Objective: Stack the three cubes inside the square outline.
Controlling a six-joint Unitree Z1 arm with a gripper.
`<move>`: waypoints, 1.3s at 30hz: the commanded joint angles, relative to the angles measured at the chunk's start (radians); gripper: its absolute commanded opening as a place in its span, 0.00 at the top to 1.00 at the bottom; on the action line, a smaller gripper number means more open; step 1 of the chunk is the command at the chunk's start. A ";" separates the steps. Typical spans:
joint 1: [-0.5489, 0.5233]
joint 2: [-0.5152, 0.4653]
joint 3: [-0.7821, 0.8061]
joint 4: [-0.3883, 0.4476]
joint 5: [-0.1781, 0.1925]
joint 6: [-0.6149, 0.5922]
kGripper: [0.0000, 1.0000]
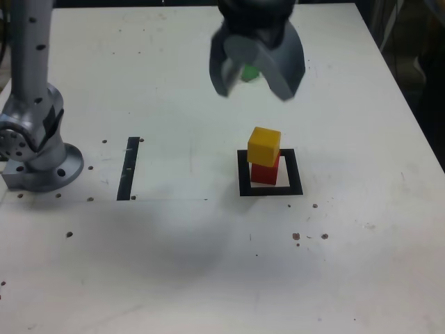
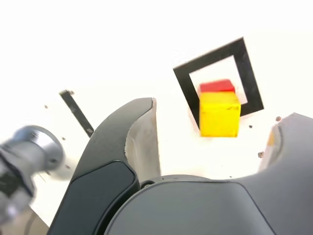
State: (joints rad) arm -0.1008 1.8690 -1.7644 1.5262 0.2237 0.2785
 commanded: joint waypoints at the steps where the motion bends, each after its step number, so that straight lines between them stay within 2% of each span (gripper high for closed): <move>1: 0.035 -0.024 -0.006 0.015 0.025 0.033 0.01; 3: 0.089 -0.037 -0.005 0.026 0.046 0.093 0.01; 7: 0.207 -0.027 -0.021 0.024 0.056 0.237 0.01; 14: 0.401 0.052 -0.117 0.012 0.078 0.485 0.00; 21: 0.576 0.154 -0.106 -0.084 0.159 0.617 0.00; 29: 0.614 0.232 -0.078 -0.211 0.166 0.698 0.00; 39: 0.618 0.302 -0.018 -0.310 0.167 0.706 0.02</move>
State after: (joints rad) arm 0.5142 2.1676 -1.7861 1.2226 0.3885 0.9823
